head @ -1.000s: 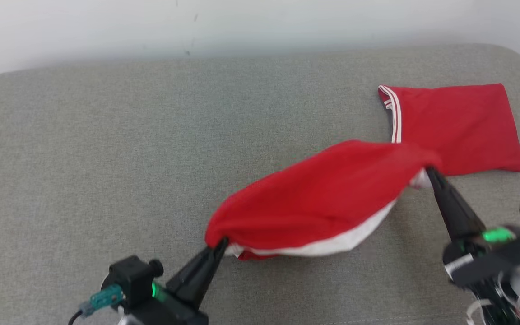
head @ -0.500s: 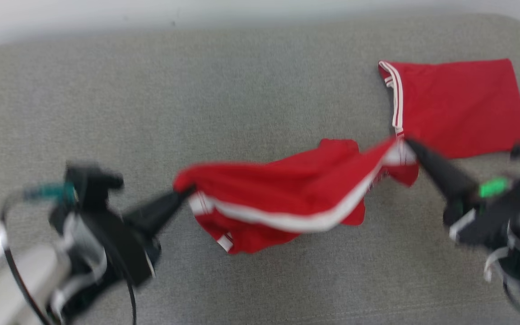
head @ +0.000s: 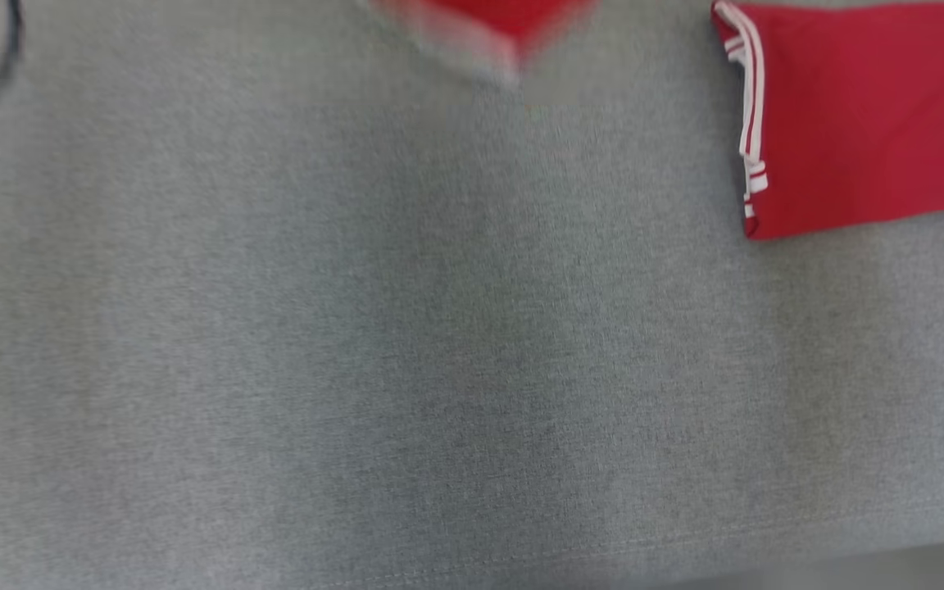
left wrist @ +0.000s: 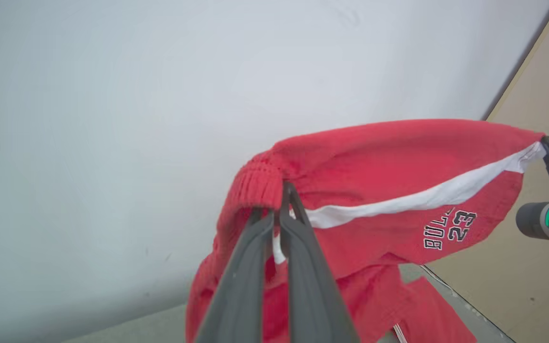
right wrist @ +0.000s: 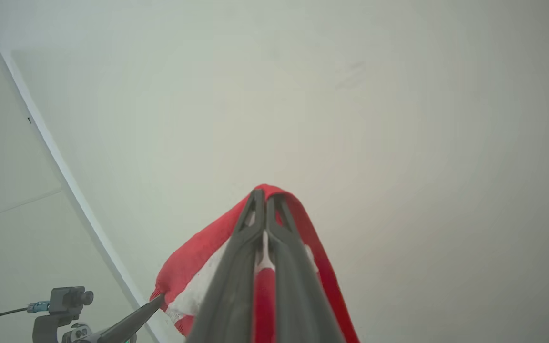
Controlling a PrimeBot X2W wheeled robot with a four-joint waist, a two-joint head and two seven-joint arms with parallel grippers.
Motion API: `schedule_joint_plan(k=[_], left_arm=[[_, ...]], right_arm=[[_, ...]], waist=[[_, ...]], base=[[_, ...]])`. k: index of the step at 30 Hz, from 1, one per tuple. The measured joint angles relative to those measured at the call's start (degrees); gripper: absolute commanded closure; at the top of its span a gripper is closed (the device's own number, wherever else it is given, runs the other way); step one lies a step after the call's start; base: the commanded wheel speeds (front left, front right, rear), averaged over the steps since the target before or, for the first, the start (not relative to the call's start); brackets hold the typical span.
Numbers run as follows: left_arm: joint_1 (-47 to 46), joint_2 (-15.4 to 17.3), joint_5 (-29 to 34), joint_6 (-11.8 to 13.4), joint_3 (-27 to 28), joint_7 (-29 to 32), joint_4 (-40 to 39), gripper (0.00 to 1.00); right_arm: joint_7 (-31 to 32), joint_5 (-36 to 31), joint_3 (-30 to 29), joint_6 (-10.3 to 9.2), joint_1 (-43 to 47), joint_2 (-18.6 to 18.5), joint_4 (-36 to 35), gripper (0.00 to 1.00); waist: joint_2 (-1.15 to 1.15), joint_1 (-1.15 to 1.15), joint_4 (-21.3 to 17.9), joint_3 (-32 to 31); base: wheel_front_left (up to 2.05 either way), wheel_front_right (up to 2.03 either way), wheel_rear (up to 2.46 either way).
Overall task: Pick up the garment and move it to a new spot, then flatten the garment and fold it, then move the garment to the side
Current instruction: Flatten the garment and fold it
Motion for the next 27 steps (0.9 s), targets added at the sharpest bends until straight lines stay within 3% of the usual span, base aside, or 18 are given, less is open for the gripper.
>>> schedule_joint_plan(k=[4, 9, 13, 17, 27], left_arm=[[0.5, -1.6, -1.0, 0.0, -3.8, 0.3, 3.2, 1.00], [14.0, -1.8, -1.6, 0.0, -11.0, 0.9, 3.0, 1.00], [20.7, -0.3, -1.8, 0.0, -12.7, -0.3, 1.6, 1.00], [29.7, 2.2, -1.8, 0.0, -13.5, -4.7, 0.3, 1.00], [42.9, 1.3, 1.2, 0.0, -16.4, -16.1, -3.1, 1.00]], right_arm=[[-1.0, -0.2, 2.4, 0.02, 1.5, -0.7, 1.9, 1.00], [-1.6, -0.2, 7.4, 0.01, 16.1, -3.1, -1.4, 1.00], [-2.9, 0.3, 10.0, 0.01, 24.4, -3.2, -4.1, 1.00], [-5.0, 0.9, 13.1, 0.01, 33.9, -3.1, -5.9, 1.00], [-10.3, 1.6, 14.8, 0.01, 48.2, -8.0, -6.7, 1.00]], waist=[[0.01, 0.01, -0.3, 2.7], [0.01, 0.01, 0.8, 3.4], [0.01, 0.00, 1.3, 2.6], [0.01, -0.02, 1.2, 0.9], [-0.01, -0.02, 0.2, -4.0]], base=[[0.00, 0.00, 0.00], [0.00, 0.00, 0.00], [0.00, 0.00, 0.00], [0.00, 0.00, 0.00], [0.00, 0.00, 0.00]])
